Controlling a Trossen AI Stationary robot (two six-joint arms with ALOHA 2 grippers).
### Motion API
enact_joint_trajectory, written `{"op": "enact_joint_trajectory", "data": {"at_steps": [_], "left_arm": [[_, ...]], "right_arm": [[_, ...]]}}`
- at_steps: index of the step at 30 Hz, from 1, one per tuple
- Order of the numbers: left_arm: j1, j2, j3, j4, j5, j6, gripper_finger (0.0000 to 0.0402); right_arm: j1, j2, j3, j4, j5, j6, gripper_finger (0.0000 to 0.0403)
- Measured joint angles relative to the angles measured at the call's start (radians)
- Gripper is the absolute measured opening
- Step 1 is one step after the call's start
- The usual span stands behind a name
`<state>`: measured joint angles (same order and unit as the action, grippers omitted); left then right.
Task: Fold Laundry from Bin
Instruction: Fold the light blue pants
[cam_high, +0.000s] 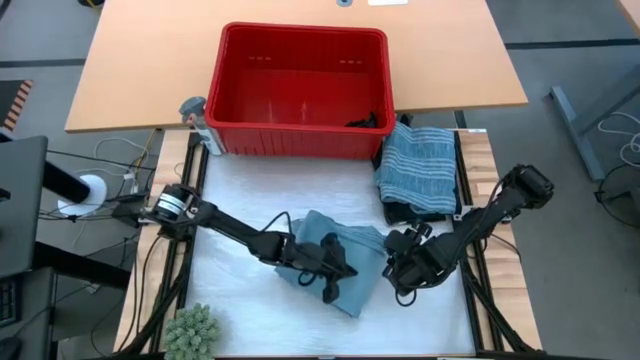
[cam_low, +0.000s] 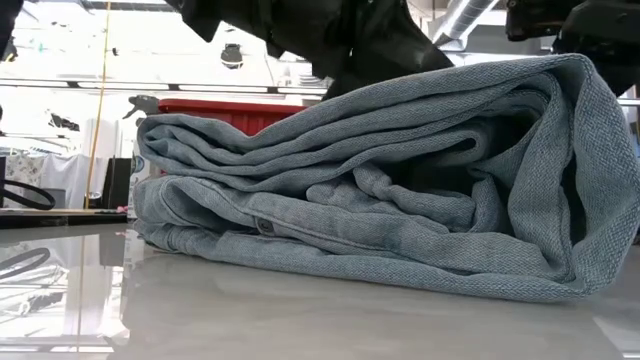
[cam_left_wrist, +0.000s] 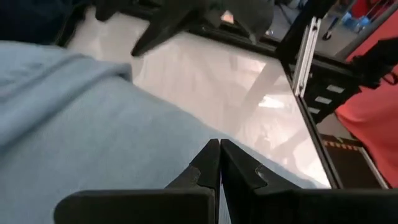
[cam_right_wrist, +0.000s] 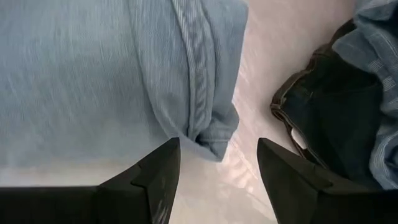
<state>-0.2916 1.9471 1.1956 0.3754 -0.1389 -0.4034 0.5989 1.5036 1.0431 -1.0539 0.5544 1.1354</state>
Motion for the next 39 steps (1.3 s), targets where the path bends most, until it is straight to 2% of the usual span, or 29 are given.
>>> {"op": "enact_joint_trajectory", "data": {"at_steps": [7,13,19,27,34,37,39], "left_arm": [[-0.002,0.003,0.0,-0.058,-0.028,0.027,0.0],[-0.003,0.003,0.0,-0.079,-0.052,0.032,0.0],[-0.003,0.003,0.0,-0.081,-0.057,0.041,0.0],[-0.003,0.002,0.0,-0.092,-0.059,0.04,0.0],[-0.002,0.002,0.0,-0.096,-0.059,0.037,0.0],[-0.002,0.002,0.0,-0.097,-0.059,0.037,0.0],[-0.004,0.002,0.0,-0.1,-0.06,0.037,0.0]], "right_arm": [[0.058,-0.003,-0.003,0.066,0.053,-0.046,0.024],[0.033,-0.003,-0.064,0.115,0.078,-0.06,0.024],[0.006,-0.003,-0.074,0.239,0.051,-0.147,0.024],[-0.005,-0.003,-0.074,0.2,0.045,-0.142,0.0232],[-0.042,-0.003,-0.116,0.222,0.02,-0.142,0.0183],[-0.063,-0.003,-0.125,0.233,-0.018,-0.142,0.0139],[-0.072,-0.003,-0.121,0.234,-0.036,-0.146,0.0094]]}}
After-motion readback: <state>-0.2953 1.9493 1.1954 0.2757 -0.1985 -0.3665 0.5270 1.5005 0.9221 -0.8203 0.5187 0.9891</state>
